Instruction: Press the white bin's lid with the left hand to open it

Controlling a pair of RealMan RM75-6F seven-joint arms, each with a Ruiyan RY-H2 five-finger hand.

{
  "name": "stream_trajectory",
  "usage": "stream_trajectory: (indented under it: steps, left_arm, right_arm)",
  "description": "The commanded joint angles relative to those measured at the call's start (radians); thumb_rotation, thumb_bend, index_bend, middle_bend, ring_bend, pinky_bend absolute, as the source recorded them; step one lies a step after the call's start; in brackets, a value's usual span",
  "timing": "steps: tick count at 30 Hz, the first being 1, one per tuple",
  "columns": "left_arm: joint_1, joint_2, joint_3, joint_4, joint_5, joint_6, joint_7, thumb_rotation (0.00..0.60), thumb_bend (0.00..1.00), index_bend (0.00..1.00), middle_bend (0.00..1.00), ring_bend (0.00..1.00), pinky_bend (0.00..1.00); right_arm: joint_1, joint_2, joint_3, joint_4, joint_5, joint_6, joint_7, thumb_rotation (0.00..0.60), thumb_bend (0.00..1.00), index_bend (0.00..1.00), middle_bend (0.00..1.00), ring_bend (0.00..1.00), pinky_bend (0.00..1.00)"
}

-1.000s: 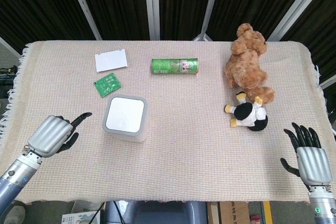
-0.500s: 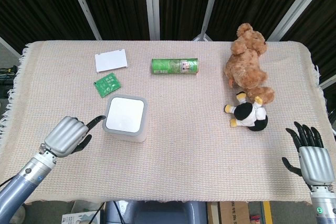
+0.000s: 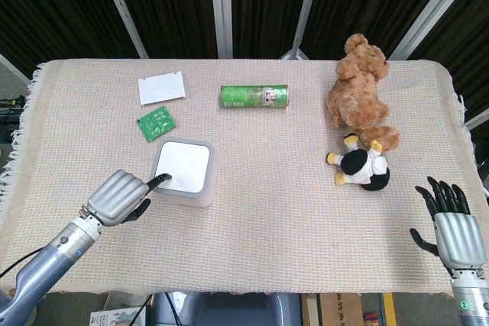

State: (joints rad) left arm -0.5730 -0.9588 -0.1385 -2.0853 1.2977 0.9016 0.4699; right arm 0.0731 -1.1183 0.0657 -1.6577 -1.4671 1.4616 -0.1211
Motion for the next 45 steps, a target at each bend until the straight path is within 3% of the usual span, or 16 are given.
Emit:
stream_trajectory:
  steps: [1,5,14,19,21,23,26,28,31,32,34,40,45]
  left_arm:
    - [-0.017,-0.009,0.008,-0.008,-0.036,-0.009,0.033,0.600,0.72,0.22,0.82,0.74,0.66]
    - [-0.030,-0.017,0.015,-0.011,-0.072,-0.007,0.067,0.600,0.72,0.27,0.83,0.75,0.66]
    - [-0.054,-0.033,0.031,-0.051,-0.139,0.046,0.180,0.600,0.72,0.27,0.82,0.75,0.66]
    - [-0.033,-0.028,0.019,-0.088,-0.058,0.118,0.138,0.600,0.62,0.26,0.73,0.71,0.66]
    - [-0.005,-0.024,0.014,-0.105,0.021,0.174,0.093,0.600,0.56,0.26,0.66,0.66,0.66]
    - [0.042,-0.015,0.021,-0.119,0.142,0.261,0.037,0.600,0.52,0.26,0.52,0.55,0.63]
    - [0.160,0.002,0.068,-0.113,0.296,0.444,0.024,0.600,0.41,0.23,0.29,0.32,0.47]
    - [0.247,0.007,0.112,-0.111,0.335,0.545,0.096,0.600,0.32,0.22,0.21,0.21,0.34]
    - [0.379,-0.014,0.177,-0.095,0.349,0.679,0.197,0.600,0.23,0.21,0.18,0.15,0.27]
    - [0.451,-0.035,0.200,-0.041,0.316,0.756,0.179,0.600,0.21,0.20,0.17,0.13,0.25]
    - [0.498,-0.077,0.202,0.043,0.317,0.820,0.128,0.600,0.18,0.19,0.15,0.10,0.21]
    - [0.540,-0.125,0.192,0.167,0.291,0.856,0.032,0.600,0.14,0.16,0.09,0.05,0.17]
    - [0.563,-0.141,0.196,0.249,0.229,0.826,-0.104,0.600,0.14,0.15,0.08,0.03,0.14]
  right_arm:
    - [-0.001,0.001,0.001,0.000,0.000,0.002,0.003,0.600,0.25,0.18,0.07,0.03,0.00]
    - [0.000,0.001,0.001,0.001,0.001,0.000,0.006,0.600,0.25,0.18,0.07,0.03,0.00]
    - [0.002,-0.002,0.001,0.003,0.001,-0.002,0.006,0.600,0.25,0.18,0.07,0.03,0.00]
    - [0.001,-0.003,0.001,0.004,-0.002,0.002,0.007,0.600,0.25,0.18,0.07,0.03,0.00]
    - [0.001,-0.004,0.002,0.006,-0.003,0.003,0.008,0.600,0.24,0.18,0.07,0.04,0.00]
    - [0.002,-0.004,0.002,0.007,-0.004,0.003,0.008,0.600,0.24,0.18,0.07,0.04,0.00]
    - [0.002,-0.007,0.003,0.009,-0.002,0.003,0.008,0.600,0.24,0.18,0.07,0.04,0.00]
    - [0.003,-0.008,0.002,0.010,-0.004,0.003,0.009,0.600,0.25,0.18,0.07,0.04,0.00]
    - [0.003,-0.010,0.001,0.011,-0.009,0.005,0.013,0.600,0.24,0.18,0.07,0.04,0.00]
    - [0.005,-0.009,-0.001,0.011,-0.012,0.001,0.018,0.600,0.24,0.18,0.07,0.04,0.00]
    - [0.007,-0.006,-0.003,0.013,-0.016,-0.004,0.026,0.600,0.24,0.18,0.07,0.04,0.00]
    - [0.011,-0.003,-0.008,0.019,-0.031,-0.008,0.043,0.600,0.22,0.17,0.07,0.04,0.00]
    - [0.017,0.008,-0.018,0.028,-0.062,-0.010,0.069,0.600,0.22,0.16,0.07,0.02,0.00]
